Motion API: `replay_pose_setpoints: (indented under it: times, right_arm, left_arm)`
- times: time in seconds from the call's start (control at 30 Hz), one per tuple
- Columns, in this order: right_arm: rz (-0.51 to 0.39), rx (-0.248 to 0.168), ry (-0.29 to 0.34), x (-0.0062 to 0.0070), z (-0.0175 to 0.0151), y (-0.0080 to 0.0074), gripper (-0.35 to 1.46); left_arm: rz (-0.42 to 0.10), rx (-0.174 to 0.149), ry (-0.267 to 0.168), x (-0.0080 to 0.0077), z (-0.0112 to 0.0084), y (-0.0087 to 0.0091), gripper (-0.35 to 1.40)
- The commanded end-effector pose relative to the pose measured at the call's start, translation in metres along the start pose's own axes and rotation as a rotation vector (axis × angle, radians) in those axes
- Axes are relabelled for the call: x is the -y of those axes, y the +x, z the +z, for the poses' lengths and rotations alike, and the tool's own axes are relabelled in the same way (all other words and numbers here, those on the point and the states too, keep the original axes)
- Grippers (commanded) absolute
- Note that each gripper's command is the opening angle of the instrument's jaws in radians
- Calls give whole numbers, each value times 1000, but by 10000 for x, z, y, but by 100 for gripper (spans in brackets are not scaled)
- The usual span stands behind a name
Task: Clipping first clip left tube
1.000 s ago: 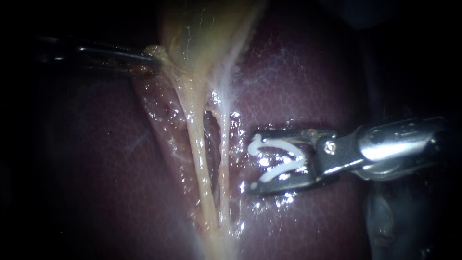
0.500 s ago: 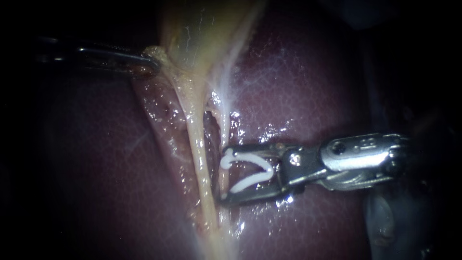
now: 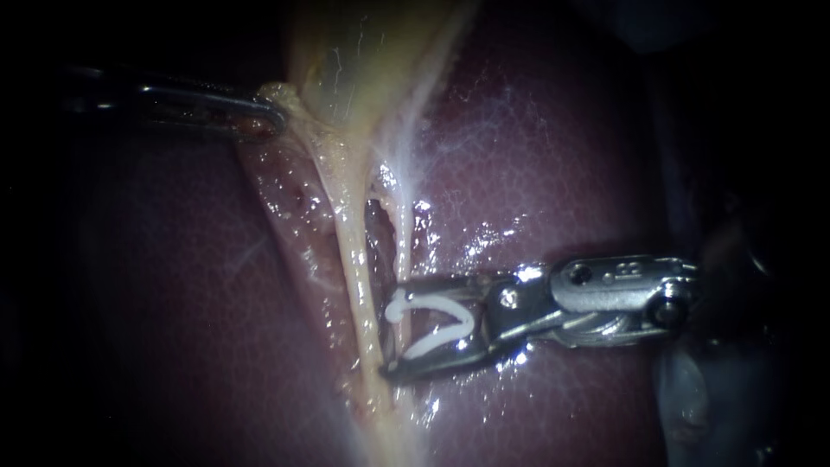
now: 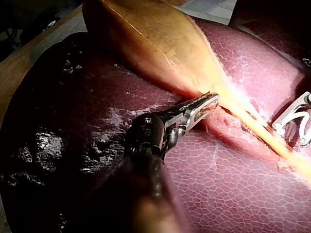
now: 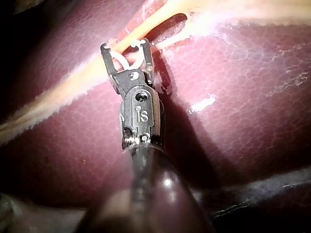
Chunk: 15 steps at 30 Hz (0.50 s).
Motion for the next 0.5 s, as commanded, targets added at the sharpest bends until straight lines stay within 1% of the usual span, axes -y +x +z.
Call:
replay_pose_setpoints:
  times: [0.03,0.33,0.5]
  right_arm:
    - [5,3,1,-2,2,-2,48]
    - [25,9,0,-21,17,-28,48]
    - [34,8,-3,-29,23,-34,49]
  left_arm:
    - [0,0,0,0,0,0,-35]
    - [0,0,0,0,-1,0,-35]
    - [0,0,1,0,-1,0,-35]
